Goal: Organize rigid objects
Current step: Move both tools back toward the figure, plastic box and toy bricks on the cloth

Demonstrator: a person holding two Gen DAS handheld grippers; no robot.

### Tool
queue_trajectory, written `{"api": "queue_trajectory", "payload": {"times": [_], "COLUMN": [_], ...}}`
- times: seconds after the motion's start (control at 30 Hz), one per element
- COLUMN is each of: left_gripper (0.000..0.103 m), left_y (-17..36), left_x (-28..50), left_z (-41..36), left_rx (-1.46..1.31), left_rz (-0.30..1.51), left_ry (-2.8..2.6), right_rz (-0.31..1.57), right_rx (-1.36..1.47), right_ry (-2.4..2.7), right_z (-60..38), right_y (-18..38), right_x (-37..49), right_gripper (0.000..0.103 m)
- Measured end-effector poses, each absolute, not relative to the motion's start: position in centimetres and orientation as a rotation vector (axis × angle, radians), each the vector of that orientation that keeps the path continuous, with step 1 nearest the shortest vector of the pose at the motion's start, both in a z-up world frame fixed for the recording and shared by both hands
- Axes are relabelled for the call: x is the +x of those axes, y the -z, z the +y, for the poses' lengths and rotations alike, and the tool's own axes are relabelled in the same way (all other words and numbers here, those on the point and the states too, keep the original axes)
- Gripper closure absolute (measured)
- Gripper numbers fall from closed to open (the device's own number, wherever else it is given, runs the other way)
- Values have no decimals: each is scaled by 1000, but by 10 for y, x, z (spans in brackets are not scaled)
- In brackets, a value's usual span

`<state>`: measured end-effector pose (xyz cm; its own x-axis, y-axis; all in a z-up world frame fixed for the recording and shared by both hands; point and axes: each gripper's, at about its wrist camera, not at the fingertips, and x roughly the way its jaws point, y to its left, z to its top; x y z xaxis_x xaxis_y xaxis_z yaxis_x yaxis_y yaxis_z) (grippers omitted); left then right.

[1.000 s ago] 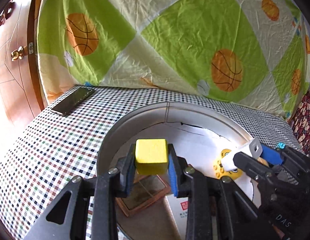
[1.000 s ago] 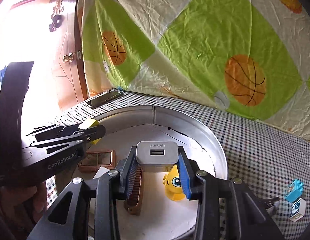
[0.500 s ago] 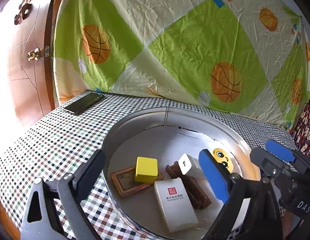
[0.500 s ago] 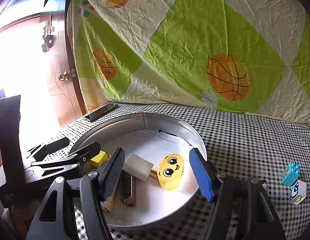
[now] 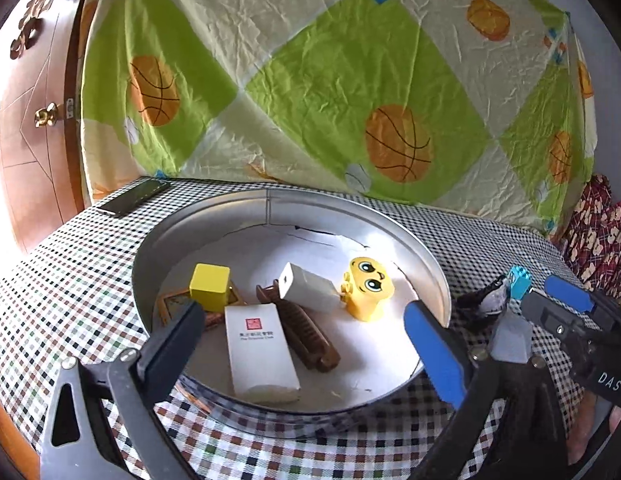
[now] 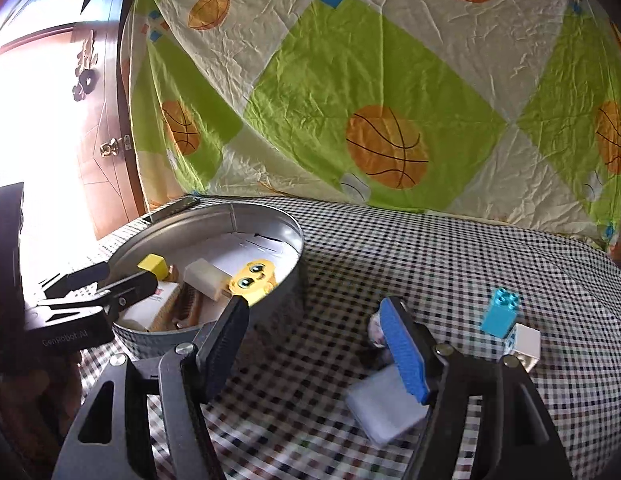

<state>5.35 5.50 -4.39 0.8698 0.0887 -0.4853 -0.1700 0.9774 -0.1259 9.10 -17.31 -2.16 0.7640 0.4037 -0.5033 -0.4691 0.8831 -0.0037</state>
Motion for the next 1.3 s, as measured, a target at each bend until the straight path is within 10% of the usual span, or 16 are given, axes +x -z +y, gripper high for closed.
{"api": "queue_trajectory", "payload": {"times": [1.3], "left_gripper": [0], "left_y": [51], "left_x": [99], "left_z": [-13], "left_rx": [-89], "left_rz": [585], "left_ry": [-46], "right_rz": [866], "right_rx": [-219], "right_ry": [-569], "right_z": [-212], "right_y": [63], "right_x": [155], "right_gripper": [14]}}
